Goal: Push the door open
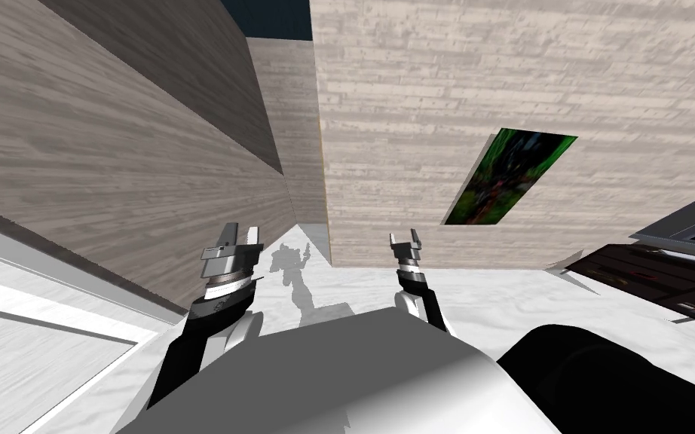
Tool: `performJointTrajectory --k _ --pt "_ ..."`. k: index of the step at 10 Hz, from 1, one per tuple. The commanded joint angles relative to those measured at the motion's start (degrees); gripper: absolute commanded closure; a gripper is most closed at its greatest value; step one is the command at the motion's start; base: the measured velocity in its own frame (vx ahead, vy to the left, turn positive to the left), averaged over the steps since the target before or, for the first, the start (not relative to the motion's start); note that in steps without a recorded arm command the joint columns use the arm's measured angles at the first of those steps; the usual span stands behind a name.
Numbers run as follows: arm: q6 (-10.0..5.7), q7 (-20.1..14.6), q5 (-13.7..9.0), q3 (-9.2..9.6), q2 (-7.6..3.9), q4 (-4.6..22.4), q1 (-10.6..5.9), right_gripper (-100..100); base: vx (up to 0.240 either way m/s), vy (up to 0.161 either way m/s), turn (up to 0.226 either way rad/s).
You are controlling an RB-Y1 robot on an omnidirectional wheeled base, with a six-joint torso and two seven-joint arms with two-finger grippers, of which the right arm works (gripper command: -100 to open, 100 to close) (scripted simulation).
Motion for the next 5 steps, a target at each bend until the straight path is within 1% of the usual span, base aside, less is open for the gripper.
performJointTrajectory --k 1,3,5 --pt "-0.6 -1.1 -2.0 -0.12 -0.1 1.4 -0.21 -100 0.12 0.134 -0.039" --pt "-1.31 -2.5 -4.5 -0.3 -0.29 2.9 -0.12 -100 0.131 0.158 -0.028" --pt "-2.03 -4.0 -7.0 -0.47 -0.49 4.3 -0.04 -100 0.135 0.119 -0.033"
